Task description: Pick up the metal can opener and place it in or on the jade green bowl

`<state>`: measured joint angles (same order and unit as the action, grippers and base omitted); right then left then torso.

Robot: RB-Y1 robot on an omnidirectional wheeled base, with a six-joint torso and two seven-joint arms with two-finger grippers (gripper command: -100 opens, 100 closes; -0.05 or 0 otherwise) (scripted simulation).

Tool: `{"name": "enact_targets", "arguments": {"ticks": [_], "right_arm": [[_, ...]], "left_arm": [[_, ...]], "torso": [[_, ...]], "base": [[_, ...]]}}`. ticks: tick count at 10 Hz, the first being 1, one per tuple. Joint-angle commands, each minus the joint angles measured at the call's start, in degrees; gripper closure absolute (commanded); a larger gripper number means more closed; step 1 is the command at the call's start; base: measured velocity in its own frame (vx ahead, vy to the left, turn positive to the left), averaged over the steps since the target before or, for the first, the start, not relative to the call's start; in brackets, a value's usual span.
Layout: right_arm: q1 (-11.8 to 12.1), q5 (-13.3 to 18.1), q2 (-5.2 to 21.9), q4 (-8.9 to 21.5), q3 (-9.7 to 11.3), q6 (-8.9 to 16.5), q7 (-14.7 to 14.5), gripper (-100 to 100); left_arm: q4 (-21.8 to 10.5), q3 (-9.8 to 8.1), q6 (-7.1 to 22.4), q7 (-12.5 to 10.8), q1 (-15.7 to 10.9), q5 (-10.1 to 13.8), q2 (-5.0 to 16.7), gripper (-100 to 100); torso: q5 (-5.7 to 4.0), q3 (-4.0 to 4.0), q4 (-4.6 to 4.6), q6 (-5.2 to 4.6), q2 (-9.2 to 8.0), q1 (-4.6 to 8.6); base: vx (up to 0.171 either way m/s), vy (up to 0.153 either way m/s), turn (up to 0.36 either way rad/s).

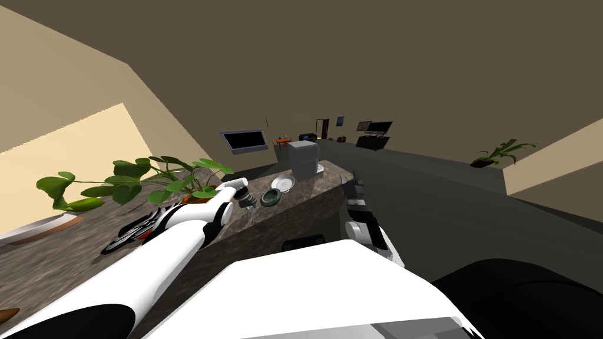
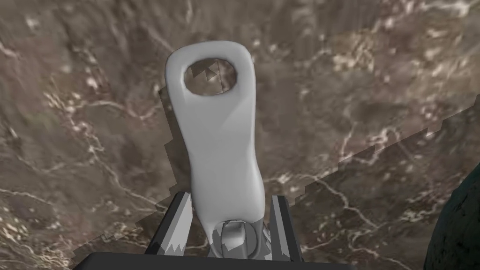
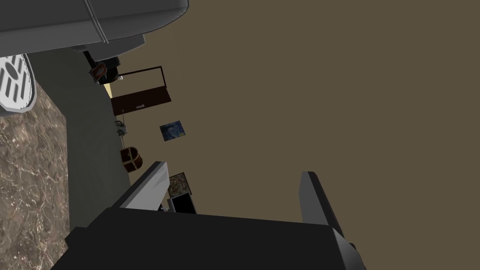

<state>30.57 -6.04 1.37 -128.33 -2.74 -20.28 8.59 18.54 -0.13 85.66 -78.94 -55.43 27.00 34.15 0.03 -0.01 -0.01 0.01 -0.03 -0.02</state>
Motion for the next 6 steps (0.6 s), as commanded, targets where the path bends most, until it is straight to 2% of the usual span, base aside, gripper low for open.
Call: {"name": "enact_targets", "arguments": {"ticks": [1,2,3,5,6], "right_arm": [[0.0,0.0,0.0,0.0,0.0,0.0,0.0,0],[0.0,0.0,0.0,0.0,0.0,0.0,0.0,0],[0.0,0.0,0.0,0.0,0.0,0.0,0.0,0],[0.0,0.0,0.0,0.0,0.0,0.0,0.0,0],[0.0,0.0,0.0,0.0,0.0,0.0,0.0,0]], "left_arm": [[0.0,0.0,0.0,0.0,0.0,0.0,0.0,100],[0.0,0.0,0.0,0.0,0.0,0.0,0.0,0],[1.66,0.09,1.41,-0.54,0.12,0.17,0.22,100],[1.66,0.09,1.41,-0.54,0.12,0.17,0.22,100],[2.05,0.34,2.7,-1.08,-0.82,0.33,0.6,100]], "torso": [[0.0,0.0,0.0,0.0,0.0,0.0],[0.0,0.0,0.0,0.0,0.0,0.0],[0.0,0.0,0.0,0.0,0.0,0.01],[-0.01,-0.02,0.02,-0.02,-0.03,-0.01],[-0.01,-0.02,0.01,0.0,-0.03,0.0]], "base": [[0.0,0.0,0.0],[0.0,0.0,0.0],[-0.005,0.009,-0.05],[-0.005,0.006,-0.019],[-0.007,0.009,-0.029]]}}
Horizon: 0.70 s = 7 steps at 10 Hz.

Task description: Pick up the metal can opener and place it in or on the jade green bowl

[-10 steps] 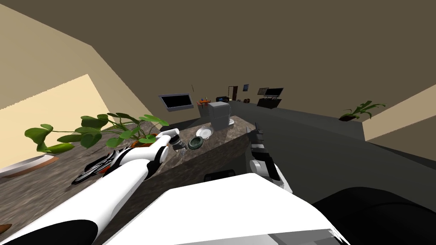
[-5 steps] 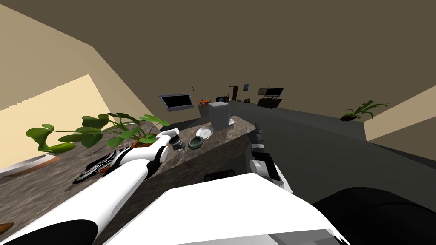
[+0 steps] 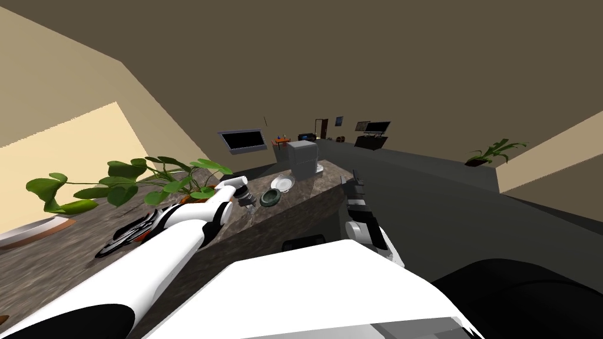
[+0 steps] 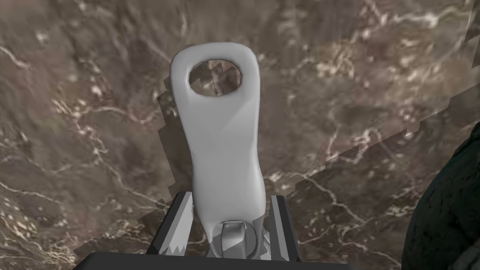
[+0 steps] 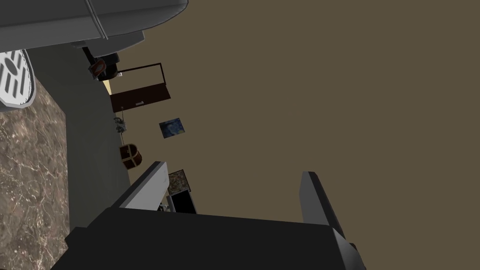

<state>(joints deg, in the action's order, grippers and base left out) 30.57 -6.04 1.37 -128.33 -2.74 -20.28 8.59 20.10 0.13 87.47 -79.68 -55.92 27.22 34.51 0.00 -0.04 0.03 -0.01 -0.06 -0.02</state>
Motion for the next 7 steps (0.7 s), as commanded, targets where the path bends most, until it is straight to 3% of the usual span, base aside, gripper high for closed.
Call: {"name": "enact_targets", "arguments": {"ticks": [1,2,3,6,7], "right_arm": [[0.0,0.0,0.0,0.0,0.0,0.0,0.0,0],[0.0,0.0,0.0,0.0,0.0,0.0,0.0,0],[0.0,0.0,0.0,0.0,0.0,0.0,0.0,0],[0.0,0.0,0.0,0.0,0.0,0.0,0.0,0],[0.0,0.0,0.0,0.0,0.0,0.0,0.0,0]], "left_arm": [[0.0,0.0,0.0,0.0,0.0,0.0,0.0,100],[0.11,0.01,0.22,-0.12,-0.09,0.02,0.02,0],[1.22,-0.71,0.8,-0.14,-0.59,1.07,1.83,100],[1.73,-1.01,1.09,-0.17,-0.83,1.54,2.68,100],[2.93,-1.71,1.84,-0.31,-1.46,2.64,4.69,100]], "torso": [[0.0,0.0,0.0,0.0,0.0,0.0],[0.02,0.01,-0.03,0.03,0.0,0.0],[0.02,0.02,-0.03,0.03,0.01,0.01],[-0.02,-0.07,0.02,0.05,-0.12,0.11],[0.0,-0.04,0.0,0.07,-0.07,0.07]], "base": [[-0.004,0.006,-0.016],[0.0,0.0,0.0],[-0.026,-0.02,-0.072],[-0.024,-0.016,-0.022],[-0.028,-0.022,-0.056]]}}
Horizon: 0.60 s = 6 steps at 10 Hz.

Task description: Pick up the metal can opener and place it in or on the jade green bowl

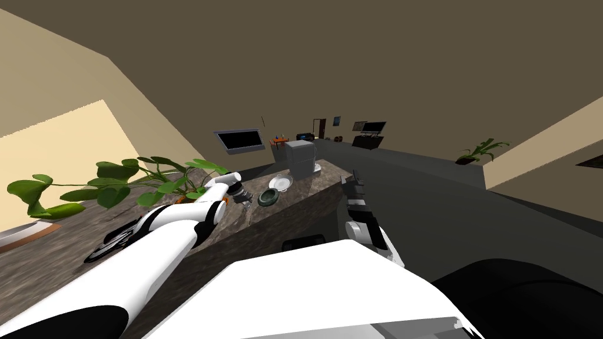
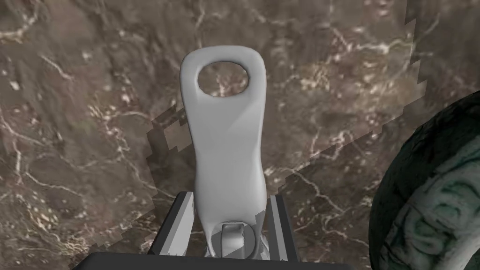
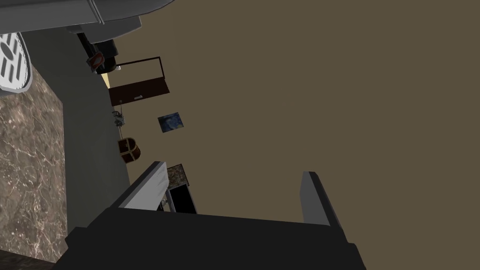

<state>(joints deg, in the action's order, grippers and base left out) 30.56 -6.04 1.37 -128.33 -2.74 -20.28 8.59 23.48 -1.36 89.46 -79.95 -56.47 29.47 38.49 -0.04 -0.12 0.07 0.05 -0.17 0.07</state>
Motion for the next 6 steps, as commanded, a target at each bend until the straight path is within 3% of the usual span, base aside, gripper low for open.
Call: {"name": "enact_targets", "arguments": {"ticks": [1,2,4,5,6], "right_arm": [[0.0,0.0,0.0,0.0,0.0,0.0,0.0,0],[0.0,0.0,0.0,0.0,0.0,0.0,0.0,0],[0.0,0.0,0.0,0.0,0.0,0.0,0.0,0],[0.0,0.0,0.0,0.0,0.0,0.0,0.0,0],[0.0,0.0,0.0,0.0,0.0,0.0,0.0,0]], "left_arm": [[0.22,-0.59,0.31,-0.14,-1.3,1.0,1.81,100],[0.22,-0.59,0.31,-0.14,-1.3,1.0,1.81,100],[2.23,-1.63,1.83,-0.61,-2.58,2.87,5.08,100],[0.42,-1.63,1.83,-0.61,-2.58,2.87,5.08,100],[0.6,-1.63,1.83,-0.61,-2.58,2.87,5.08,100]], "torso": [[0.0,0.0,0.0,0.0,0.0,0.0],[-0.01,-0.03,0.02,-0.02,-0.04,0.04],[-0.02,-0.05,0.04,0.0,-0.06,0.04],[0.0,-0.05,0.02,0.01,-0.09,0.08],[0.07,-0.01,-0.04,0.06,-0.06,0.02]], "base": [[-0.037,-0.02,-0.06],[-0.023,-0.011,-0.025],[-0.038,-0.027,-0.067],[-0.023,-0.023,-0.018],[-0.01,-0.009,0.013]]}}
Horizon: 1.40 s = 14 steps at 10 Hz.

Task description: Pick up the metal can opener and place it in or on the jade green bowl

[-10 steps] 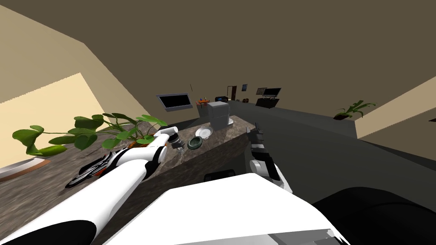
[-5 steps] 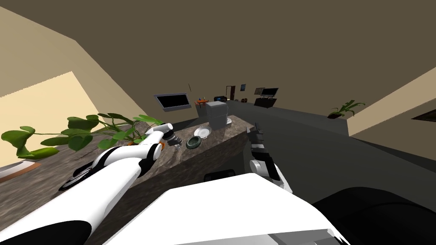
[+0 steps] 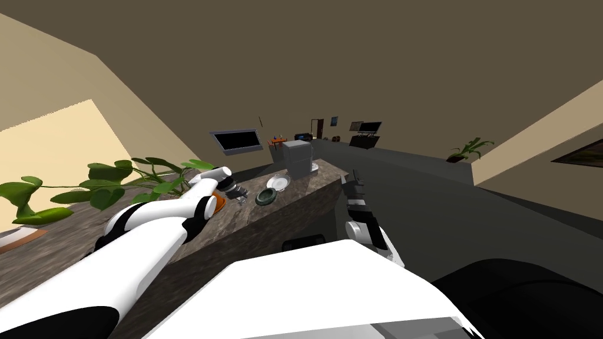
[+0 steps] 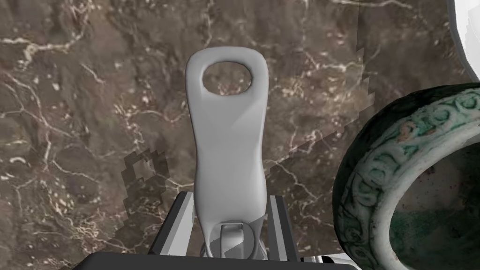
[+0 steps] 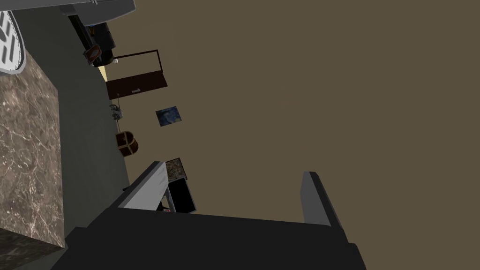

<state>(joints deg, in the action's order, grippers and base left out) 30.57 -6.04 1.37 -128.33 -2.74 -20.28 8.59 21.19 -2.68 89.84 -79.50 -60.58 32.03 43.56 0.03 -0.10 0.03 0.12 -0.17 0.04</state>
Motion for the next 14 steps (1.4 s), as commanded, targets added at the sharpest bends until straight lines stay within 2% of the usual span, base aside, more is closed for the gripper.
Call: {"name": "enact_targets", "arguments": {"ticks": [1,2,3,4,5,7,8,9,10,11,12,14], "right_arm": [[0.0,0.0,0.0,0.0,0.0,0.0,0.0,0],[0.0,0.0,0.0,0.0,0.0,0.0,0.0,0],[0.0,0.0,0.0,0.0,0.0,0.0,0.0,0],[0.0,0.0,0.0,0.0,0.0,0.0,0.0,0],[0.0,0.0,0.0,0.0,0.0,0.0,0.0,0],[0.0,0.0,0.0,0.0,0.0,0.0,0.0,0],[0.0,0.0,0.0,0.0,0.0,0.0,0.0,0],[0.0,0.0,0.0,0.0,0.0,0.0,0.0,0],[0.0,0.0,0.0,0.0,0.0,0.0,0.0,0],[0.0,0.0,0.0,0.0,0.0,0.0,0.0,0],[0.0,0.0,0.0,0.0,0.0,0.0,0.0,0],[0.0,0.0,0.0,0.0,0.0,0.0,0.0,0]], "left_arm": [[2.86,-0.32,1.45,-1.06,1.53,0.3,0.01,100],[4.52,-0.32,1.45,-1.06,1.53,0.3,0.01,100],[4.52,-0.32,1.45,-1.06,1.53,0.3,0.01,100],[5.69,-0.81,2.46,-1.52,0.67,1.4,1.83,100],[6.18,-0.97,2.93,-1.78,0.26,1.86,2.57,100],[6.18,-0.97,2.93,-1.78,0.26,1.86,2.57,100],[7.28,-1.1,4.25,-2.6,-0.86,2.88,4.06,100],[7.59,-1.1,4.25,-2.6,-0.86,2.88,4.06,100],[8.15,-0.63,6.57,-3.68,-2.37,3.69,4.88,100],[8.26,-0.48,6.95,-3.92,-2.7,3.8,4.94,100],[8.52,0.29,8.19,-5.04,-4.17,3.97,4.76,100],[8.51,0.55,8.52,-5.35,-4.54,3.9,4.53,100]], "torso": [[0.0,0.0,0.0,0.0,0.0,0.0],[0.0,0.03,-0.01,-0.01,0.04,-0.04],[-0.03,0.04,0.0,-0.05,0.08,-0.03],[-0.02,0.06,-0.01,-0.06,0.1,-0.03],[-0.07,0.01,0.04,-0.1,0.06,0.08],[-0.04,0.0,0.02,-0.06,0.01,0.12],[-0.03,0.01,0.0,-0.05,0.03,0.05],[-0.08,-0.02,0.06,-0.09,0.01,0.12],[-0.07,0.0,0.03,-0.09,0.03,0.15],[-0.08,0.01,0.04,-0.12,0.07,0.22],[-0.07,0.04,0.01,-0.14,0.1,0.27],[-0.09,0.1,-0.02,-0.17,0.19,0.33]], "base": [[0.0,0.0,0.0],[0.0,0.0,0.0],[0.0,0.0,0.0],[-0.016,-0.023,-0.066],[-0.021,-0.037,-0.073],[-0.01,-0.017,-0.002],[-0.01,-0.026,-0.052],[-0.005,-0.026,-0.04],[0.006,-0.047,-0.077],[0.018,-0.051,-0.04],[0.031,-0.066,-0.038],[0.024,-0.039,-0.023]]}}
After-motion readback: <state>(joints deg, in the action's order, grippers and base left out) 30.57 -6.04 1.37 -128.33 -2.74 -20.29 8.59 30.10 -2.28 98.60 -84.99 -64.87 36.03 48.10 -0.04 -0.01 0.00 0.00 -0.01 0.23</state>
